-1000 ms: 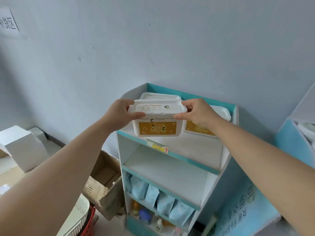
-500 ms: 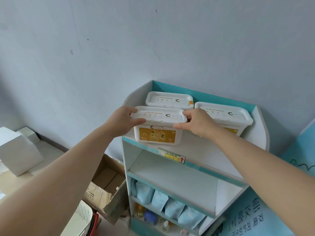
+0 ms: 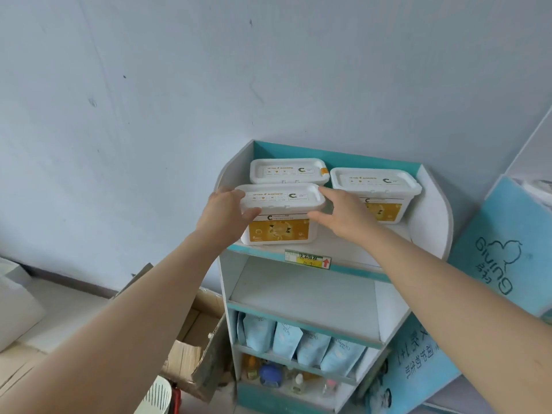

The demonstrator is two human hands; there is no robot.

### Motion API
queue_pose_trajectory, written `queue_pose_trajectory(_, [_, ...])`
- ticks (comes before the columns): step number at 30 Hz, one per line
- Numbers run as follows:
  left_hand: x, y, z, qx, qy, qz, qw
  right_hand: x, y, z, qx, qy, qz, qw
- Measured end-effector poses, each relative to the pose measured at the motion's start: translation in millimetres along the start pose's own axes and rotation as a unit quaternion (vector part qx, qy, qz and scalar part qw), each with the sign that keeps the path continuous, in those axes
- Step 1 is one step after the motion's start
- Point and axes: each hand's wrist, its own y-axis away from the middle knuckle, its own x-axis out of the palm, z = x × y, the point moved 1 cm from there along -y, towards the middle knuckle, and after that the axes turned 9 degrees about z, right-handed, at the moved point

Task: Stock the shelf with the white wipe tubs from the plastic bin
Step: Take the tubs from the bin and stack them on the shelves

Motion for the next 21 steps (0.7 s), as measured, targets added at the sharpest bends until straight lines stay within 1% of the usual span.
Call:
queue_pose_trajectory(2, [0,2,-2,0.01,-0.006,0.006,1.0,-3,6,1,0.003,0.01,-0.014,1.0])
queue_pose_trajectory(5, [-3,3,-2,0.007,-0.003,0.009,1.0,-3,12,3,0.028,0.044,-0.002,0.999])
queue_pose_trajectory(7, [-5,-1,1,0.002,0.001,0.008,1.0,-1,14,6,0.033,0.042,-0.007,0.999])
queue_pose_trajectory(15, [5,3,14,0.015,-0.014,0.003,1.0,9,20,14,0.017,0.05,-0.012,0.999])
queue_pose_trajectory(17, [4,6,12,0.026,-0.043,-0.001,0.999,5,25,14,0.007,0.062,-0.009,0.998])
queue_pose_trajectory(21, [-1,19,-21,0.08,-0.085,-0.02,0.993,-15,46,7,0.011,0.084,-0.046,0.995])
